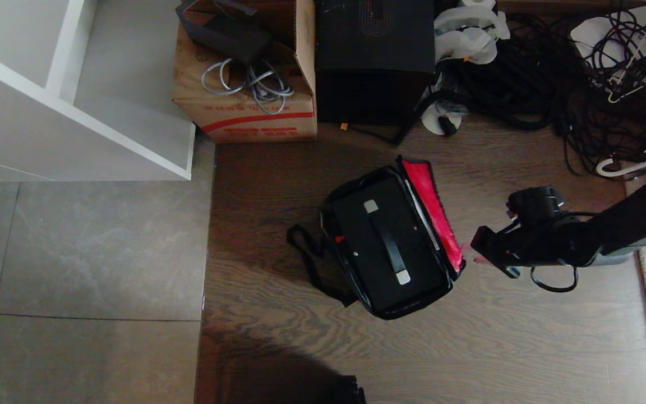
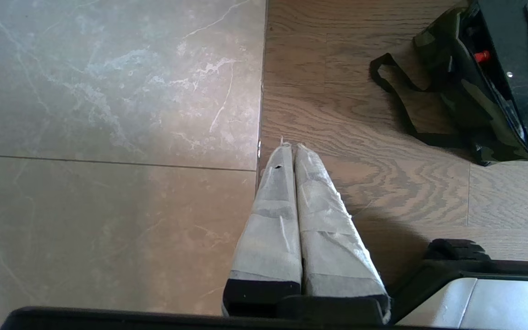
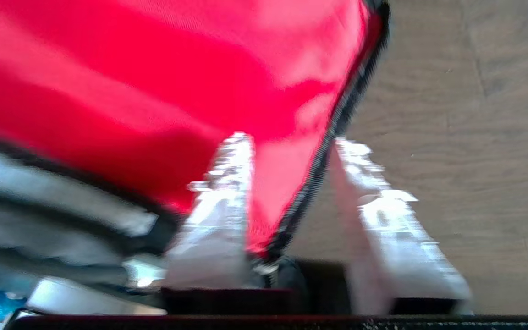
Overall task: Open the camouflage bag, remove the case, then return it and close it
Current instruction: Close the top of the storage box
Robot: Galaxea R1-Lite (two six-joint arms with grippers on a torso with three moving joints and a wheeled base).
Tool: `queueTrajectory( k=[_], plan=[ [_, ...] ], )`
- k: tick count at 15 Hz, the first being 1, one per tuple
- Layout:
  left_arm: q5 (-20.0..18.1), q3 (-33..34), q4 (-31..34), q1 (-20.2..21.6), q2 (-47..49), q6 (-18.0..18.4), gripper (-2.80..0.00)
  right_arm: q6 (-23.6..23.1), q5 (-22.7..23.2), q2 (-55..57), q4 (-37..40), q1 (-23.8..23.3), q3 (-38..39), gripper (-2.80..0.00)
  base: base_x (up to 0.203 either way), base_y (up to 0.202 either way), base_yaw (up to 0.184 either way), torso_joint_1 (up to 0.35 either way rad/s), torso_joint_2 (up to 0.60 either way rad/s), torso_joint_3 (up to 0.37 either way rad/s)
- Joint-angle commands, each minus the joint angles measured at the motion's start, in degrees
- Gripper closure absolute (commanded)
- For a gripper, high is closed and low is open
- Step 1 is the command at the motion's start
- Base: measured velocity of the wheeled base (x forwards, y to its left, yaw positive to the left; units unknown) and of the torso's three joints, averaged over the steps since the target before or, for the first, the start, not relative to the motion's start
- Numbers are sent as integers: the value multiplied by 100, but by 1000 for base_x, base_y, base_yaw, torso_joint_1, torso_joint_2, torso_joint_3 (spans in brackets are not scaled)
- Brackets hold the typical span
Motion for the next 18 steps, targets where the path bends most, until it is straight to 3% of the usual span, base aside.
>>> queueTrajectory(
  k=[1, 8, 9, 11, 14, 18],
  plan=[
    [0, 4, 2, 0, 6, 2, 0, 80, 0, 191, -65, 66, 95, -280, 0, 0, 0, 0, 0, 0],
    [0, 5, 2, 0, 6, 2, 0, 1714, -33, 137, -85, 84, 353, -280, 0, 0, 0, 0, 0, 0],
    [0, 5, 2, 0, 6, 2, 0, 1992, -178, 134, -77, 84, 429, -280, 0, 0, 0, 0, 0, 0],
    [0, 0, 2, 0, 2, 2, 0, 2096, -510, 172, -95, 200, 424, -280, 0, 0, 0, 0, 0, 0],
    [0, 3, 2, 0, 6, 2, 0, 2508, -1432, 290, -113, 513, 343, -280, 0, 0, 0, 0, 0, 0],
    [0, -3, 2, 0, 6, 2, 0, 2865, -1994, 477, -58, 845, 53, -280, 0, 0, 0, 0, 0, 0]
  ],
)
